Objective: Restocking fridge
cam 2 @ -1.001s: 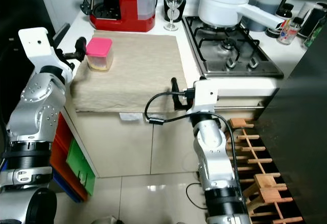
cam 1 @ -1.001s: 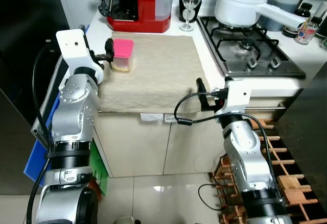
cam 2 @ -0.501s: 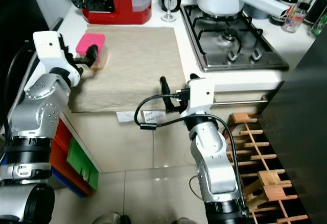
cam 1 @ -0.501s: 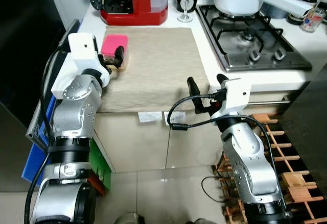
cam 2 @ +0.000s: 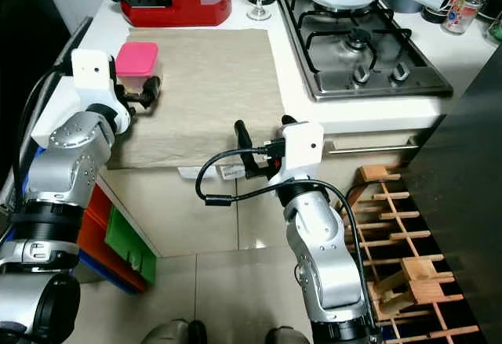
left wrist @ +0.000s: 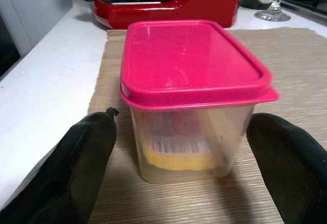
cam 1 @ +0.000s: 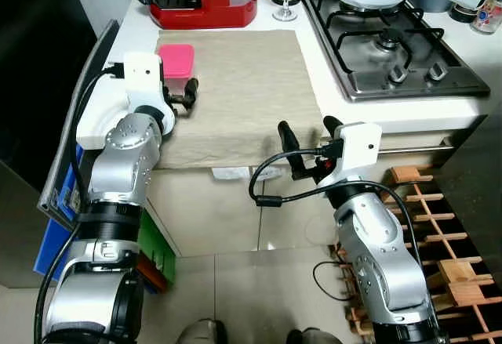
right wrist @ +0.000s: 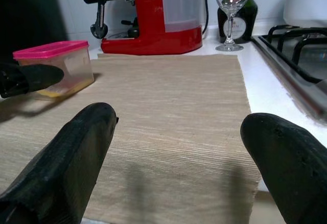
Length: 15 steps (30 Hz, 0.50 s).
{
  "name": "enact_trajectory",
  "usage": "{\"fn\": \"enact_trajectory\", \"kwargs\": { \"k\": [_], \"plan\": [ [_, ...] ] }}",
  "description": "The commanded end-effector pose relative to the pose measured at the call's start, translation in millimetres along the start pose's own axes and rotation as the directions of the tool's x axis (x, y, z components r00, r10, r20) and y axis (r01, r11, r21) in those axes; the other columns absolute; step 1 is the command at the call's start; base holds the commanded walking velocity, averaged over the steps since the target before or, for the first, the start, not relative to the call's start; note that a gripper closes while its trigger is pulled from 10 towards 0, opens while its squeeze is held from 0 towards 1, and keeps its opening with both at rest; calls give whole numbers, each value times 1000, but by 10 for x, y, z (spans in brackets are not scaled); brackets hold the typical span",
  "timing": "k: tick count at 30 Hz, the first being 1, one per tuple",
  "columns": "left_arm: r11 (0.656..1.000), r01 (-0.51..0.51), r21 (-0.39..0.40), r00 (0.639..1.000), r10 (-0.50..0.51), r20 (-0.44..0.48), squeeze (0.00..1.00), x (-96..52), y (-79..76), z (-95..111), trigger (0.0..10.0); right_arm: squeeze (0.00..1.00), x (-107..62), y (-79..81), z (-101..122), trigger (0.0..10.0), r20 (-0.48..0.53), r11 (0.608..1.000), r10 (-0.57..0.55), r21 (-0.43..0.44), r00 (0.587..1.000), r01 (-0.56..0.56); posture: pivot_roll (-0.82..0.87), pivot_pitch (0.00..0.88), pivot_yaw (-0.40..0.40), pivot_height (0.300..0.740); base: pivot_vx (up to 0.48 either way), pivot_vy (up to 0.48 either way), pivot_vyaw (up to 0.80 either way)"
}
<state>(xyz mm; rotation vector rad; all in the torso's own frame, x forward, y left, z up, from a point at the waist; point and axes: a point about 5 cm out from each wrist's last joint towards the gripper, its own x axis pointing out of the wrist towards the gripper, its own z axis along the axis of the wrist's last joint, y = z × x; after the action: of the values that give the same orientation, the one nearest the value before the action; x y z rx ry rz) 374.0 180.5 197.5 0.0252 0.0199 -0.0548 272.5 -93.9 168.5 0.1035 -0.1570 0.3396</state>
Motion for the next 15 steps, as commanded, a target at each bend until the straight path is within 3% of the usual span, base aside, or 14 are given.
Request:
{"fn": "enact_trajectory", "kwargs": {
  "k": [1, 11, 12, 15],
  "plan": [
    [1000, -12, 27, 1000, 11, 17, 0, 33, 22, 52, 10000, 0, -27, 22, 33, 10000, 4, 1000, 4, 7, 1000, -4, -52, 138, 60, 740, 0, 0, 0],
    [998, -47, 40, 999, 46, 14, 0, 116, 57, -22, 10000, 0, -42, 22, 38, 10000, -5, 1000, 3, 6, 1000, -3, -60, 143, 61, 740, 0, 0, 0],
    [998, -48, 32, 999, 48, 22, 0, 132, 51, -17, 0, 0, -44, 21, 38, 10000, -6, 1000, 3, 5, 1000, -3, -63, 144, 61, 740, 0, 0, 0],
    [999, -50, 15, 998, 49, 32, 0, 173, 23, -26, 0, 0, -42, 19, 34, 10000, -10, 1000, 0, 2, 1000, 0, -66, 142, 63, 740, 0, 0, 0]
  ]
}}
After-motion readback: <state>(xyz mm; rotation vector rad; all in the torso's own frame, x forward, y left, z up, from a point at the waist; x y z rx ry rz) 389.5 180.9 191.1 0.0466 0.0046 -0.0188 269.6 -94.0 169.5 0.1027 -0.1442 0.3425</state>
